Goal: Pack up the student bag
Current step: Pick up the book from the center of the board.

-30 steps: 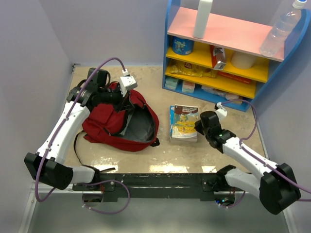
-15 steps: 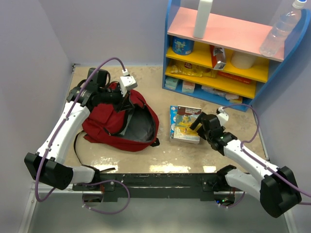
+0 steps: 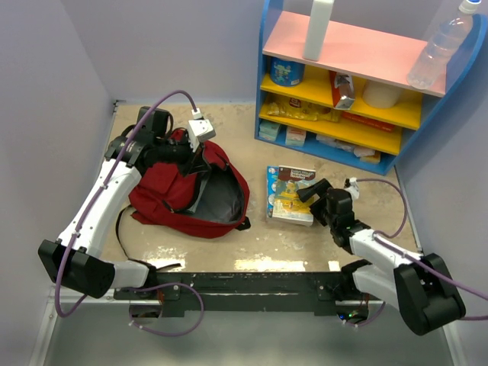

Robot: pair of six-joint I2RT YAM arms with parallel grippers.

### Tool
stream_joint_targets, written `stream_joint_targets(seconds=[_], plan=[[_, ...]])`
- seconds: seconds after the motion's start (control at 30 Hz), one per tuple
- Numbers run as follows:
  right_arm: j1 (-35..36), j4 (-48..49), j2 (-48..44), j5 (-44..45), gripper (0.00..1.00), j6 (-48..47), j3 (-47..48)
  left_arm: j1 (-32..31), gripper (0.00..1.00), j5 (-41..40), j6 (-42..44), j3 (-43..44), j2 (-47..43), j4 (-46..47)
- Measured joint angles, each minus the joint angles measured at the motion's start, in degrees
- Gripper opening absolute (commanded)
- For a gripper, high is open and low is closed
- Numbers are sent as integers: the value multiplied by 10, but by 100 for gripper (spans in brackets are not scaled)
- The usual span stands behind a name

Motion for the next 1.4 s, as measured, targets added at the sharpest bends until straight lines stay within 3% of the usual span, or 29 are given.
stream_joint_targets(seconds=[0.13,0.3,0.4,0.53,0.77,0.9,1.03,1.4], plan=[[-2,82,23,-24,93,28,-31,0,0,0,0,0,0,0],[-3,140,20,-35,77,64,-64,0,0,0,0,0,0,-1],[-3,131,-26,-32,66,84,-82,0,0,0,0,0,0,-1],[-3,100,-114,-19,41,101,-101,0,0,0,0,0,0,-1],[-3,53,-181,-7,24,112,-109,0,0,0,0,0,0,-1],[-3,43,-187,-6,22,111,-109,0,0,0,0,0,0,-1],[-3,26,-188,-4,0,108,-101,0,0,0,0,0,0,-1],[-3,-38,-263,-2,0,89,-85,0,0,0,0,0,0,-1]])
